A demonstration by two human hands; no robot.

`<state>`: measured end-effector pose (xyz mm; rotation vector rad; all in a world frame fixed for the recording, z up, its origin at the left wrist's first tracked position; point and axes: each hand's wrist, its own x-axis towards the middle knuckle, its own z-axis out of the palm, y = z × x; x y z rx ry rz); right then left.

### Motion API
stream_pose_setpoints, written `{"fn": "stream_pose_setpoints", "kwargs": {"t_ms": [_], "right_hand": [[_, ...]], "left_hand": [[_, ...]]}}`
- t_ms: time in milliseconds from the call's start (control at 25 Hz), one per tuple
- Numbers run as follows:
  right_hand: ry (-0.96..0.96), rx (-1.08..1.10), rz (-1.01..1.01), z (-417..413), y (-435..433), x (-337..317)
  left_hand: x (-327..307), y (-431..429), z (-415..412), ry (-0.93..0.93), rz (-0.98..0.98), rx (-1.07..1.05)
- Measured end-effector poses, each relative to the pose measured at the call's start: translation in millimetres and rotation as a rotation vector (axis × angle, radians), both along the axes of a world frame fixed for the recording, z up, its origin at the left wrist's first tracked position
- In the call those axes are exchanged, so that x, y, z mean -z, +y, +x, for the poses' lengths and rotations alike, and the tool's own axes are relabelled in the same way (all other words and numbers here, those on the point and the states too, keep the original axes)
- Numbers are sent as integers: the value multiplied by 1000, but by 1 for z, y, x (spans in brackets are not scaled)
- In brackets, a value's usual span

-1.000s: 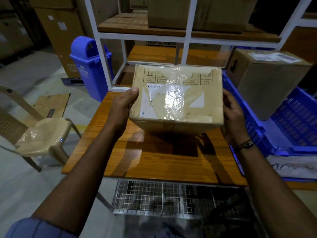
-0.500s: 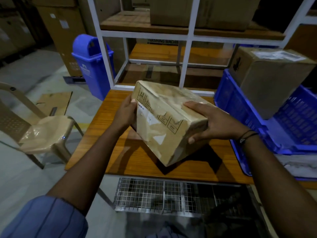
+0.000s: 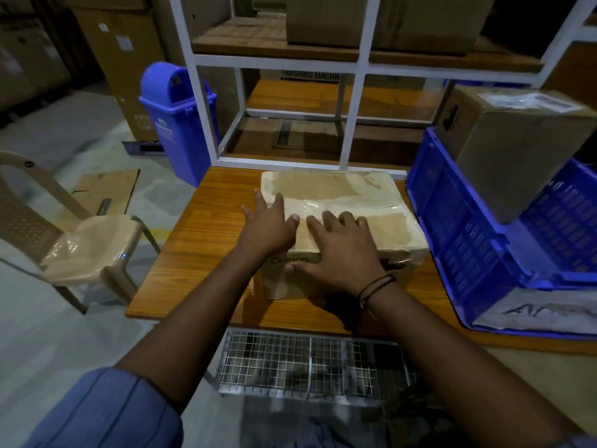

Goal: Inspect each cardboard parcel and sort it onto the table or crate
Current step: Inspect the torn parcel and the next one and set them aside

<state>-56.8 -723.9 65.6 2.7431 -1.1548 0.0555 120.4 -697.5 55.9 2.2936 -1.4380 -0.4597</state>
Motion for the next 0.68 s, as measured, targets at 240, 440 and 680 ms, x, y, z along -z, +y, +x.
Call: {"fn": "stream_pose_setpoints", "kwargs": {"t_ms": [240, 440, 680], "right_hand": [[-106, -132, 217, -20, -35, -18], [-61, -4, 330, -7, -63, -12], [-38, 6, 341, -1, -73, -11]], "left_hand": [[-15, -6, 8, -276, -45, 324], [-21, -33, 2, -410, 158, 330], [-9, -34, -9, -404, 115, 258]]}}
